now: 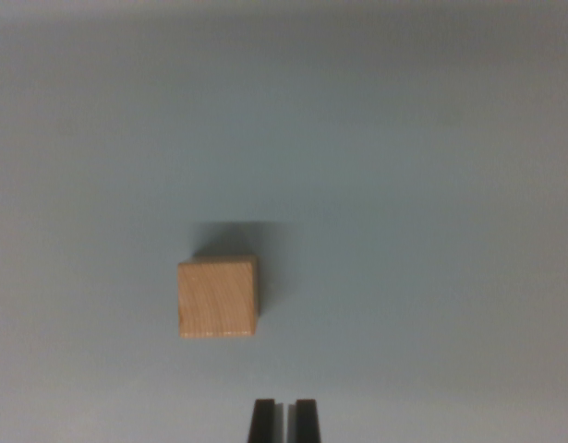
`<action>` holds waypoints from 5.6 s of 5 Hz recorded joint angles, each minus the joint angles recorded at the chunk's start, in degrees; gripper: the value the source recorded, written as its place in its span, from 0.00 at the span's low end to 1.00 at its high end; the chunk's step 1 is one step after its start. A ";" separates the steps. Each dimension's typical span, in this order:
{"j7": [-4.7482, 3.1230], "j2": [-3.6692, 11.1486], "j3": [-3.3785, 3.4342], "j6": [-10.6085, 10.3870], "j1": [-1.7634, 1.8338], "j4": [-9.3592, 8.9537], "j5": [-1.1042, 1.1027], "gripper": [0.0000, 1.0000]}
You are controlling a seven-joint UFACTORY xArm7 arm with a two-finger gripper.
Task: Push wooden cube
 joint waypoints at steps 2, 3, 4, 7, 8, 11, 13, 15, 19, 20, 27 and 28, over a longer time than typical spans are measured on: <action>0.22 0.43 0.24 -2.66 0.20 -2.28 -0.11 0.00; 0.22 0.43 0.24 -2.66 0.20 -2.28 -0.11 0.00; 0.45 0.86 0.49 -5.36 0.40 -4.58 -0.21 0.00; 0.67 1.29 0.74 -8.08 0.60 -6.90 -0.32 0.00; 0.90 1.72 0.99 -10.79 0.80 -9.21 -0.43 0.00; 1.12 2.15 1.23 -13.47 0.99 -11.50 -0.53 0.00; 1.34 2.57 1.48 -16.09 1.19 -13.74 -0.64 0.00; 1.54 2.95 1.70 -18.51 1.37 -15.81 -0.73 0.00; 1.94 3.72 2.14 -23.30 1.72 -19.90 -0.92 0.00; 2.12 4.07 2.34 -25.48 1.88 -21.77 -1.01 0.00; 2.57 4.93 2.84 -30.94 2.28 -26.42 -1.22 0.00; 2.69 5.15 2.96 -32.31 2.39 -27.59 -1.28 0.00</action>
